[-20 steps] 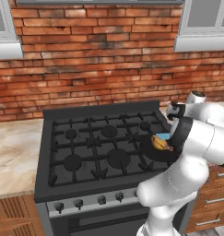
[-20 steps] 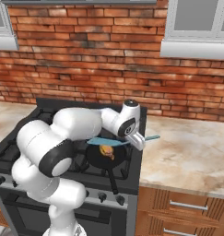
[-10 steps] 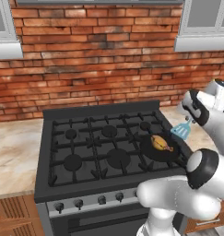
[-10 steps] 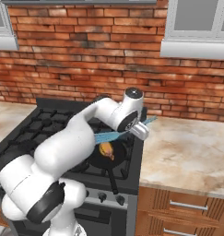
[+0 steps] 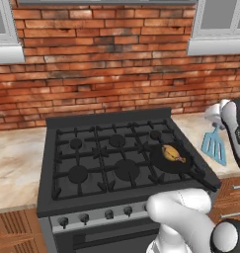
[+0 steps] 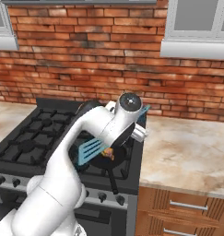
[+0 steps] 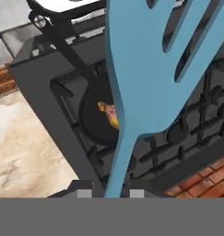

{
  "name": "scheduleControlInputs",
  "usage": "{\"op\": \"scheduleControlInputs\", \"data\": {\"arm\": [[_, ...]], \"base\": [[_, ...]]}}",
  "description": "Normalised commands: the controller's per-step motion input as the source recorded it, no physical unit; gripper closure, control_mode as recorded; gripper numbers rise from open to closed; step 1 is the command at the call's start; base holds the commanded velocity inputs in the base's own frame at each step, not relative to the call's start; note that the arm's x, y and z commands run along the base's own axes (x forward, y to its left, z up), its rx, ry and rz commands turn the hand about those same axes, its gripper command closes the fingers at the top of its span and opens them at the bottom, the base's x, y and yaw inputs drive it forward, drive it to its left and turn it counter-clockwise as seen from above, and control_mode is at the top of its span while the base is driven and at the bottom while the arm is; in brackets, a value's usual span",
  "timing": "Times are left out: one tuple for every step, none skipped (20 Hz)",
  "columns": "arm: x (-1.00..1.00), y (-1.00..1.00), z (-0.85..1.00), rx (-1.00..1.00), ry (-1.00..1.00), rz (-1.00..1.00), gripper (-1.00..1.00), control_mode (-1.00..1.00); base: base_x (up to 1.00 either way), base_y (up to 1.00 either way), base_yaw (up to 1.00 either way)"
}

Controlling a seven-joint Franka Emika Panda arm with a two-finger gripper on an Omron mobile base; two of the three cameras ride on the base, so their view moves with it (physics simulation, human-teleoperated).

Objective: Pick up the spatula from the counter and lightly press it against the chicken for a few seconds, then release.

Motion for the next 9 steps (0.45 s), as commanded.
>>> {"op": "scheduleControlInputs", "data": {"arm": [[-0.84,0.39,0.51,-0.01,-0.23,0.01,1.0,-1.0],[-0.8,0.41,0.51,-0.02,-0.22,0.01,1.0,-1.0],[-0.81,0.42,0.51,-0.03,-0.22,0.0,1.0,-1.0],[-0.77,0.43,0.53,-0.02,-0.21,0.0,1.0,-1.0],[-0.77,0.43,0.53,-0.03,-0.19,0.0,1.0,-1.0],[-0.75,0.4,0.53,-0.03,-0.16,0.0,1.0,-1.0],[-0.74,0.36,0.51,-0.03,-0.12,0.0,1.0,-1.0],[-0.69,0.32,0.5,-0.03,-0.07,0.0,1.0,-1.0],[-0.61,0.26,0.49,0.0,0.0,0.0,1.0,-1.0]], "base": [[0.0,0.0,0.0],[0.0,0.0,0.0],[0.0,0.0,0.0],[0.0,0.0,0.0],[0.0,0.0,0.0],[0.0,0.0,0.0],[0.0,0.0,0.0],[0.0,0.0,0.0],[0.0,0.0,0.0]]}}
